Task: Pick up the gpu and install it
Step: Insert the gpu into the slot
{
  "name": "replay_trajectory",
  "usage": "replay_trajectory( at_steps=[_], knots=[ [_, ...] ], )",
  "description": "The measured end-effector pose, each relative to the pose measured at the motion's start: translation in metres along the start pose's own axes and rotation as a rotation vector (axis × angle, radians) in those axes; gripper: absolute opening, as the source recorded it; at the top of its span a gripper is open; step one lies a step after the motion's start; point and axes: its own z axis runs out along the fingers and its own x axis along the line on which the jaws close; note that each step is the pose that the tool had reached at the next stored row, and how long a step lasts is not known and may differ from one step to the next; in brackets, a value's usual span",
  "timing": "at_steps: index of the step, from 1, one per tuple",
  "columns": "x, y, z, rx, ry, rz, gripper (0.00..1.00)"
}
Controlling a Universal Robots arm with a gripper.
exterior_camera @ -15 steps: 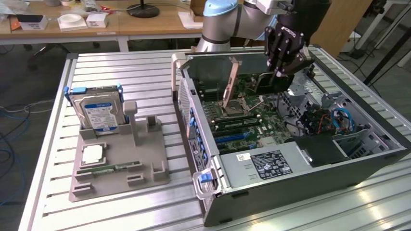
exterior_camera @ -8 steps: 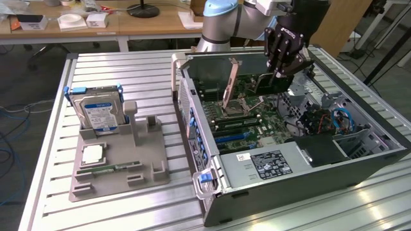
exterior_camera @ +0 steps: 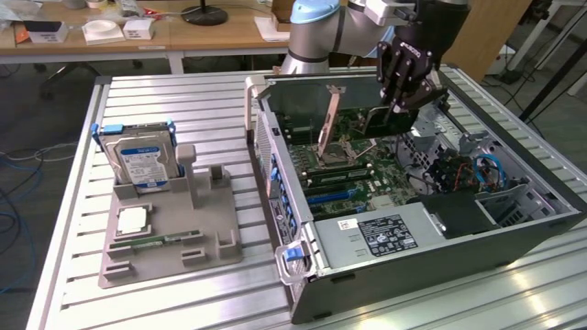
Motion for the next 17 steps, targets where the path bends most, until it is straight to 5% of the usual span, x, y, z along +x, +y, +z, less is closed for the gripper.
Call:
replay_trajectory(
  at_steps=[17],
  knots=[
    [0.0,-0.0002,0.0046,0.0,0.0,0.0,0.26]
  ],
)
